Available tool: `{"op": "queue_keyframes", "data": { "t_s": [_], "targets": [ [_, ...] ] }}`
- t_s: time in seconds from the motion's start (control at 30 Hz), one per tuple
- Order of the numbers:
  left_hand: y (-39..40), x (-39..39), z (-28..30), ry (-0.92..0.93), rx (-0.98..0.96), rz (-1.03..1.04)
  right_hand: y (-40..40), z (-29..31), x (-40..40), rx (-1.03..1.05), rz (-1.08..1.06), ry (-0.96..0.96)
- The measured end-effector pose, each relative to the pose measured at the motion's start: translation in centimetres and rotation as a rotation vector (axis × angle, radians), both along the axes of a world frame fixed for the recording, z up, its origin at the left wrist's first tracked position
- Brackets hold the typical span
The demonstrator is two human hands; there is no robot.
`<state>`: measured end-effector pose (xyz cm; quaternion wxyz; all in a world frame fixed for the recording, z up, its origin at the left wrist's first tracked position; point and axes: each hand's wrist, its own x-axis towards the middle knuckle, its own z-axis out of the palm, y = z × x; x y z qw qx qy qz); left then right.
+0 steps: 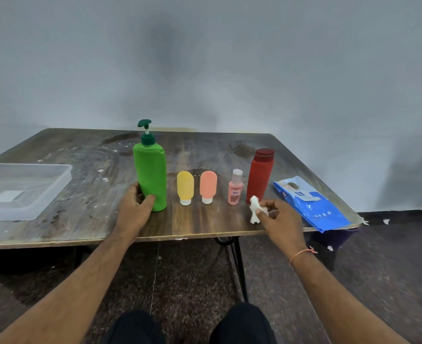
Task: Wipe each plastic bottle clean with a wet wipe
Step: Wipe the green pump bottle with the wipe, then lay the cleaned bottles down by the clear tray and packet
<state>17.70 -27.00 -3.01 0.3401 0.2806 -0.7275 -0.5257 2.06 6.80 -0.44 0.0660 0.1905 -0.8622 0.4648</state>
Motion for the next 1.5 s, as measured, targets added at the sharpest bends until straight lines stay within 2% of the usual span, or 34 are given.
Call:
{"op": "queue_keyframes", "data": {
  "t_s": [0.23, 0.43, 0.77, 1.0, 1.23, 1.33, 1.5],
  "targets": [
    [0.1, -0.2, -0.1, 0.025, 0.010, -0.002, 4.0, -0.6, -3.3, 0.222, -0.176, 0.218],
    [0.7, 0.0, 0.3, 0.033, 0.019, -0.008, 3.8, -1.1, -3.3, 0.337, -0.079, 0.268],
    [0.8, 0.5, 0.7, -0.013, 0.015, -0.006, 2.7, -0.4, -0.2, 0.176, -0.112, 0.333],
    [1.6, 0.8, 1.5, 0.036, 0.027, -0.033, -2.4, -0.1, 3.5, 0.131, 0.146, 0.423],
    [1.7, 1.5, 2.1, 0.201, 0.157, -0.002, -11.5, 0.1, 7.6, -0.057, 0.446, 0.304],
    [1.1, 1.4, 1.6, 0.207, 0.183, -0.007, -14.8, 0.8, 8.7, -0.135, 0.459, 0.204],
    [1.4, 1.6, 1.6, 0.218, 0.133, -0.037, -18.6, 2.3, 8.8, -0.165, 0.412, 0.139]
  ]
}}
